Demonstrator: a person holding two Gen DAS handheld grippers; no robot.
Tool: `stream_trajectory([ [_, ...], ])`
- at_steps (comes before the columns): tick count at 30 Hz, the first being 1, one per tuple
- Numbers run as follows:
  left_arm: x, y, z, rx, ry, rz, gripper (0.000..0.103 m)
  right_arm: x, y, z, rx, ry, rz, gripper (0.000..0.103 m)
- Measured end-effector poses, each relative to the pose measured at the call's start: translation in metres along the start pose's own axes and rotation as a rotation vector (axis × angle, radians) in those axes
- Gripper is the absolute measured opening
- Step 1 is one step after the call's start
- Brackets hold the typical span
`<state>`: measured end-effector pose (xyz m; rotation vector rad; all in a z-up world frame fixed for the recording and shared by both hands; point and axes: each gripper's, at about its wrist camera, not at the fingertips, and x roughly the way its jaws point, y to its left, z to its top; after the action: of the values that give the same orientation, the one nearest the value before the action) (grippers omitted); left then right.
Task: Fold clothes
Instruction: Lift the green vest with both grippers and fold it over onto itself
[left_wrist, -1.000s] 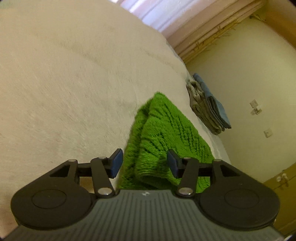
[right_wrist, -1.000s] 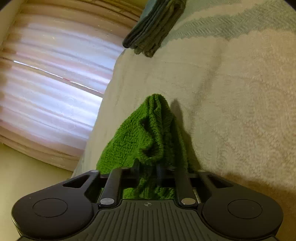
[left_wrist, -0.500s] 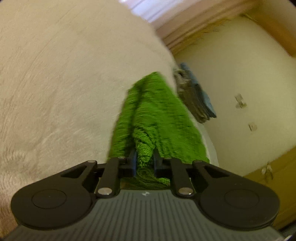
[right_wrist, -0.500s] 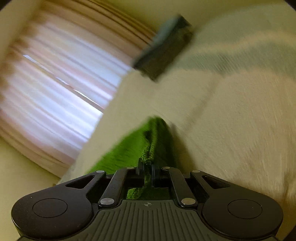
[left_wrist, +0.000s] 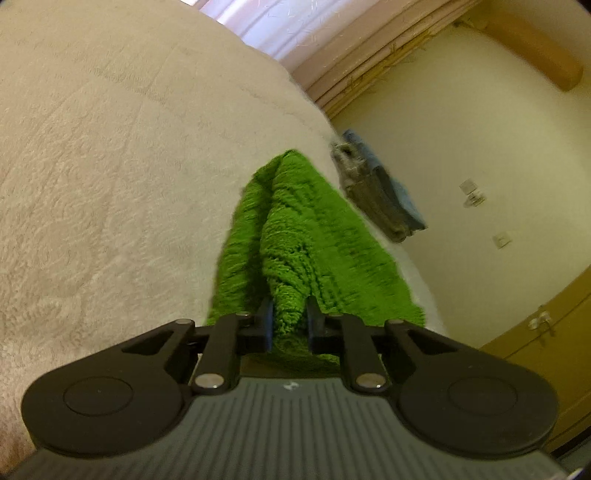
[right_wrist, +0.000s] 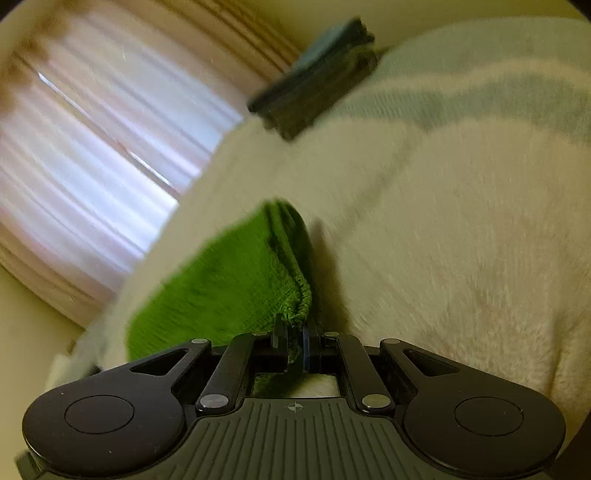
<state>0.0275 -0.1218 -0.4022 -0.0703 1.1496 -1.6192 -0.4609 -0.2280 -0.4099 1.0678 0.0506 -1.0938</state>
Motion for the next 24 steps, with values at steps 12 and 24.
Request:
stream_trajectory([
  [12, -0.001, -0.022, 0.020, 0.128, -0.012, 0.099, 0.037, -0.020, 0.017, 0.036, -0.119, -0.084, 0.002, 0.066],
  [24, 0.080, -0.030, 0.118, 0.063, 0.040, 0.039, 0.058, 0.080, 0.024, 0.095, 0.101, 0.015, 0.049, 0.061],
])
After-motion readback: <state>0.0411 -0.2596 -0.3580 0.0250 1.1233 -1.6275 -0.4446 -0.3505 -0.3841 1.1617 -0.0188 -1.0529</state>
